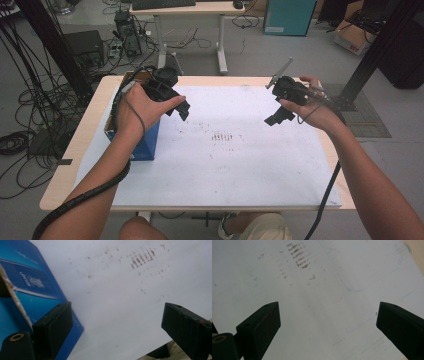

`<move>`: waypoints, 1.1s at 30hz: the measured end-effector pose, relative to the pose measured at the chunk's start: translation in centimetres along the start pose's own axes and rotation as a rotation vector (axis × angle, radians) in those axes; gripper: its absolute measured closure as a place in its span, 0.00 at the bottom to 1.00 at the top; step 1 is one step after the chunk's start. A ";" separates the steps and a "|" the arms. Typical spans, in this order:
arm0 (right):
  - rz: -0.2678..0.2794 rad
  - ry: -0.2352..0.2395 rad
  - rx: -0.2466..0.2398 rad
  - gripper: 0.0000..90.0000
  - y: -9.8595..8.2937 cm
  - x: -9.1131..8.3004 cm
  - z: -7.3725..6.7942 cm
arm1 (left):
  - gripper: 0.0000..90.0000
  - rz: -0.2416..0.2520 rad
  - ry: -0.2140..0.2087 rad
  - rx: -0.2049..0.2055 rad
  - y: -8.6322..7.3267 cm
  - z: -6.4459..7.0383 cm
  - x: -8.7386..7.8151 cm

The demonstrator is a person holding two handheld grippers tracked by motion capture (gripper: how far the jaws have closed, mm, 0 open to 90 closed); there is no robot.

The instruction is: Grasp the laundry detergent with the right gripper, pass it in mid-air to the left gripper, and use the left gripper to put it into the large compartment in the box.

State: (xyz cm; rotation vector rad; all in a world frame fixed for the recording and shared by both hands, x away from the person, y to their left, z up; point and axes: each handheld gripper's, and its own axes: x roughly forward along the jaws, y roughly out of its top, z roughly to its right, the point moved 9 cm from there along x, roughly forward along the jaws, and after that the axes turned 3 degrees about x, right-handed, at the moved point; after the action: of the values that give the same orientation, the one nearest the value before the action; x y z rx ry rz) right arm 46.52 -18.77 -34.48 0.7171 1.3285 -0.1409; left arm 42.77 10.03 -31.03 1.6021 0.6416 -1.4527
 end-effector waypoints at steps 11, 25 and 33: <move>-0.005 -0.005 -0.009 0.06 0.3 -0.2 1.0 | 0.12 0.013 0.000 0.056 0.8 1.9 0.1; -0.019 -0.007 -0.007 0.06 0.4 -0.2 2.0 | 0.12 0.007 -0.024 0.060 1.4 2.3 1.2; -0.020 -0.010 0.000 0.06 0.3 -0.2 2.4 | 0.12 0.013 -0.031 0.068 1.8 2.4 1.6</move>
State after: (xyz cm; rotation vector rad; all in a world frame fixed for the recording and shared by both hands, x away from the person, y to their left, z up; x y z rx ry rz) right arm 48.61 -19.93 -33.99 0.7022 1.3265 -0.1599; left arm 43.32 6.85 -31.98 1.6297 0.5687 -1.5016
